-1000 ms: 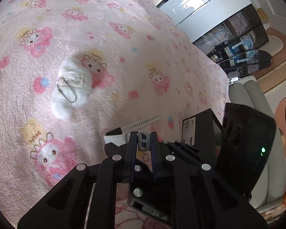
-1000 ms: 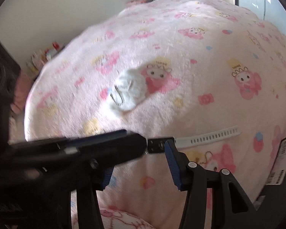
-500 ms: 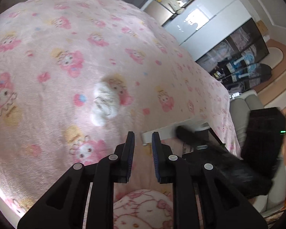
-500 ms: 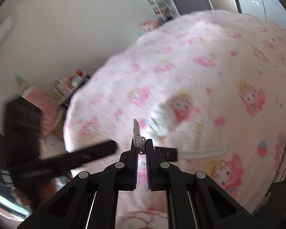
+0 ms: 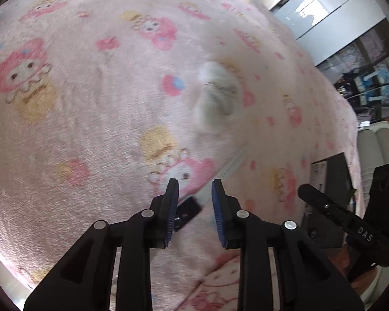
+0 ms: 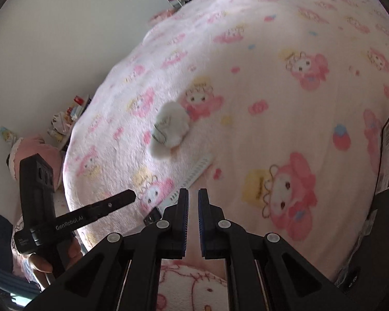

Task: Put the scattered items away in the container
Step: 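Grasp the white watch strap with the right gripper, then lift the white watch by its strap with the right gripper, then carry the white watch over the black box with the right gripper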

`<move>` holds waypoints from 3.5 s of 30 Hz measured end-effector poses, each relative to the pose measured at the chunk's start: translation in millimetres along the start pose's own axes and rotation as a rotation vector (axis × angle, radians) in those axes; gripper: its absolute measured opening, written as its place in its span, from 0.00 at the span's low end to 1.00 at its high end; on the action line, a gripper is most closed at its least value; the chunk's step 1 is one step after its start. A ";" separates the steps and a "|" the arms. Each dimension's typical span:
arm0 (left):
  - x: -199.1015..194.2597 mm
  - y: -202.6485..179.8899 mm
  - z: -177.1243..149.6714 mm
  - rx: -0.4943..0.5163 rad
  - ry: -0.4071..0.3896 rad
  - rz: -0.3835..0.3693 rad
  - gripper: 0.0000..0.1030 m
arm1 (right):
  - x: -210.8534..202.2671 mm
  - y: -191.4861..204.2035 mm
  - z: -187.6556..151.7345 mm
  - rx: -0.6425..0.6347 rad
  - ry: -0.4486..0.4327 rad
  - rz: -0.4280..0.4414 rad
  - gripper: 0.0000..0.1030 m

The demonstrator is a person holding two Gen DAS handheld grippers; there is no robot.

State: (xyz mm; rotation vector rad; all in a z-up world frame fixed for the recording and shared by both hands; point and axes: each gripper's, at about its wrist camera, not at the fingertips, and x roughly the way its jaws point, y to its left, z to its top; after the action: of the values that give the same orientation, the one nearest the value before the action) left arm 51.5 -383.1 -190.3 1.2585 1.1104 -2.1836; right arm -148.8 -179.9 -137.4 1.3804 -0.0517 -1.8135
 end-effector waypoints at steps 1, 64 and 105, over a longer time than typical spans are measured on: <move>1.2 5.0 -2.0 -0.006 0.013 0.011 0.32 | 3.8 2.8 0.1 -0.012 0.024 0.002 0.05; 47.5 34.6 -10.7 -0.302 0.121 -0.266 0.36 | 75.4 -38.0 25.5 0.269 0.157 0.167 0.21; 75.8 11.5 -4.1 -0.249 0.109 -0.230 0.09 | 88.4 -22.2 -6.4 0.209 0.210 0.042 0.07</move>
State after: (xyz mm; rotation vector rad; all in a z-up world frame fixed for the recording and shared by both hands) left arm 21.6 -382.7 -261.0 1.2006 1.5870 -2.0706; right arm -160.6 -218.1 -219.6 1.6982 -0.1620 -1.6557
